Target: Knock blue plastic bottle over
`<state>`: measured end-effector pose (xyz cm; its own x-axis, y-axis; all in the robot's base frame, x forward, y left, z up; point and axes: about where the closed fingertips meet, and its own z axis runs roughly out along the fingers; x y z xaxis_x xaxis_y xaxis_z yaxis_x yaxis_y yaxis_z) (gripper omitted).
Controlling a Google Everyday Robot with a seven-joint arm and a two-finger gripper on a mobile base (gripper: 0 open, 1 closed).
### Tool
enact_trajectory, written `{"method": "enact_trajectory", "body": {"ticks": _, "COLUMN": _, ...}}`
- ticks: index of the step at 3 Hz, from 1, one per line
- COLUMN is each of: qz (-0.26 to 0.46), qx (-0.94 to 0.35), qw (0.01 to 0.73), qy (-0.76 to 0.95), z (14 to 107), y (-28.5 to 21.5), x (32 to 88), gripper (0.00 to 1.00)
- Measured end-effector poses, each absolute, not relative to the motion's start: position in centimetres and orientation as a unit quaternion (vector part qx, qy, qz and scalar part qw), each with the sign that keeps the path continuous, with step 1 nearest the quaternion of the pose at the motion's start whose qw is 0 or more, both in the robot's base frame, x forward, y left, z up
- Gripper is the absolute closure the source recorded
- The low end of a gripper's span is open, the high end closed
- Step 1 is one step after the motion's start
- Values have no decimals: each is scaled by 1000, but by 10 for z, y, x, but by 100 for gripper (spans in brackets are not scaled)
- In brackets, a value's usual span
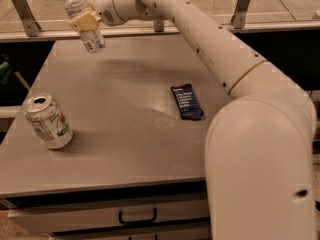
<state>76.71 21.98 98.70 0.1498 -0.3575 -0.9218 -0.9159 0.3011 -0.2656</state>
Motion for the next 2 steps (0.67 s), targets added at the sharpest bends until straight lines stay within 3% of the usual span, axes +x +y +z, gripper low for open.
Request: {"method": "enact_trajectory", "body": {"ticks": 2, "qz": 157, "qx": -576, "qw": 446, "qy": 667, "z": 990, "y": 120, "x": 715, "gripper": 100}}
